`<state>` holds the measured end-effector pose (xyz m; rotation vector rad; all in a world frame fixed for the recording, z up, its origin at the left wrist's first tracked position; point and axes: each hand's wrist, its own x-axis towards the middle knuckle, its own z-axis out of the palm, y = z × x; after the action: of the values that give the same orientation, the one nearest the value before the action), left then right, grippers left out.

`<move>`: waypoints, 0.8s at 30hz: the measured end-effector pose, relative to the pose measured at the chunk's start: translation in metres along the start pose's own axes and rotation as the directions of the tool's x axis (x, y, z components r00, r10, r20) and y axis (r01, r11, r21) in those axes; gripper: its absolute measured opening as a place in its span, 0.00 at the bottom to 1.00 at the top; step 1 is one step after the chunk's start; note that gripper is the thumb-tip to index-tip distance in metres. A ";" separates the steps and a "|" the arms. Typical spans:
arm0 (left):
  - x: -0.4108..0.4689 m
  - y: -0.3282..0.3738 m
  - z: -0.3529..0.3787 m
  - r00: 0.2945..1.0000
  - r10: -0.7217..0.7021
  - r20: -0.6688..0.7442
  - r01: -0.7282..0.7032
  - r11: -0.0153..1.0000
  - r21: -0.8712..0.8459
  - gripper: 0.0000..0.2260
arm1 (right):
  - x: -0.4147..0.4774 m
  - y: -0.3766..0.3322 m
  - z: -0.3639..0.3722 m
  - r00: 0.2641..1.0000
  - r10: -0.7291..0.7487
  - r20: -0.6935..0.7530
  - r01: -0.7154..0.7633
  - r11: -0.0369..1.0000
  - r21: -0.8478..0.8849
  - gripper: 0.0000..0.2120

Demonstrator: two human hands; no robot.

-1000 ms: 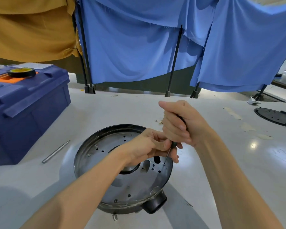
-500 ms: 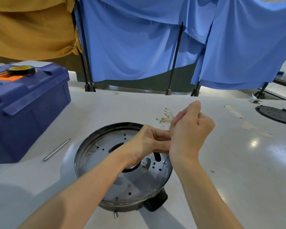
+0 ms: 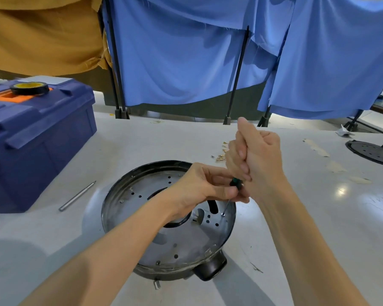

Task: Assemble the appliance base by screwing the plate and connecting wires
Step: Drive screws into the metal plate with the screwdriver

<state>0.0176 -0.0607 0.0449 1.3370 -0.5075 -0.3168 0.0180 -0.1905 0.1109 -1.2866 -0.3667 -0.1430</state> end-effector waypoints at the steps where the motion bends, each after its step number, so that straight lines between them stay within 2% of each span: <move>1: 0.001 0.000 0.002 1.000 0.011 -0.012 -0.010 0.999 0.031 0.12 | -0.001 0.003 0.004 0.989 -0.050 -0.137 0.044 0.998 -0.044 0.31; 3: 0.001 0.000 0.005 0.999 0.032 -0.027 -0.029 0.995 0.095 0.11 | -0.007 0.011 0.016 0.908 -0.205 -0.366 0.128 0.967 -0.222 0.33; 5: -0.001 0.001 0.006 1.000 0.017 -0.026 -0.014 0.992 0.125 0.17 | -0.014 0.019 0.028 0.815 -0.337 -0.471 0.182 0.921 -0.343 0.34; 7: -0.004 0.002 0.008 1.000 0.000 -0.013 0.002 0.992 0.129 0.18 | -0.017 0.023 0.032 0.803 -0.343 -0.487 0.198 0.924 -0.326 0.34; 8: -0.004 0.003 0.008 1.000 -0.006 -0.023 0.009 0.994 0.111 0.17 | -0.016 0.022 0.028 0.841 -0.284 -0.461 0.175 0.948 -0.264 0.33; 9: -0.004 0.003 0.009 0.999 -0.008 -0.036 0.011 0.996 0.083 0.15 | -0.013 0.018 0.021 0.904 -0.182 -0.386 0.126 0.978 -0.168 0.32; 10: -0.003 0.004 0.009 0.999 -0.012 -0.047 0.015 0.998 0.057 0.12 | -0.008 0.013 0.010 0.971 -0.058 -0.233 0.044 0.997 -0.065 0.30; 11: -0.002 0.004 0.008 0.999 -0.016 -0.052 0.018 0.999 0.043 0.09 | -0.002 0.006 -0.002 0.998 0.047 -0.037 -0.047 0.999 -0.021 0.28; 13: -0.001 0.003 0.007 0.999 -0.033 -0.029 0.034 0.998 0.050 0.07 | 0.006 -0.005 -0.021 0.948 0.155 0.277 -0.129 0.985 -0.113 0.27; 14: -0.001 0.003 0.007 0.999 -0.039 -0.014 0.040 0.997 0.062 0.07 | 0.009 -0.006 -0.025 0.911 0.168 0.376 -0.128 0.983 -0.130 0.27; 16: -0.001 0.002 0.005 0.999 -0.043 0.007 0.043 0.997 0.065 0.07 | 0.011 -0.004 -0.024 0.865 0.175 0.471 -0.173 0.984 -0.047 0.28; 18: -0.002 0.002 0.003 0.999 -0.043 0.007 0.042 0.998 0.043 0.10 | 0.011 0.002 -0.018 0.877 0.160 0.453 -0.193 0.981 0.028 0.30; 20: -0.003 0.001 0.002 0.999 -0.038 0.007 0.038 0.999 0.028 0.11 | 0.008 0.005 -0.015 0.921 0.122 0.371 -0.158 0.985 0.067 0.30; 24: 0.001 0.002 0.006 0.995 -0.070 -0.068 0.071 0.997 0.017 0.12 | -0.003 0.006 -0.011 0.996 0.045 0.071 -0.053 0.993 0.109 0.30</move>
<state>0.0154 -0.0658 0.0481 1.3814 -0.4083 -0.3241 0.0193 -0.1995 0.1022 -1.1917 -0.3967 -0.0364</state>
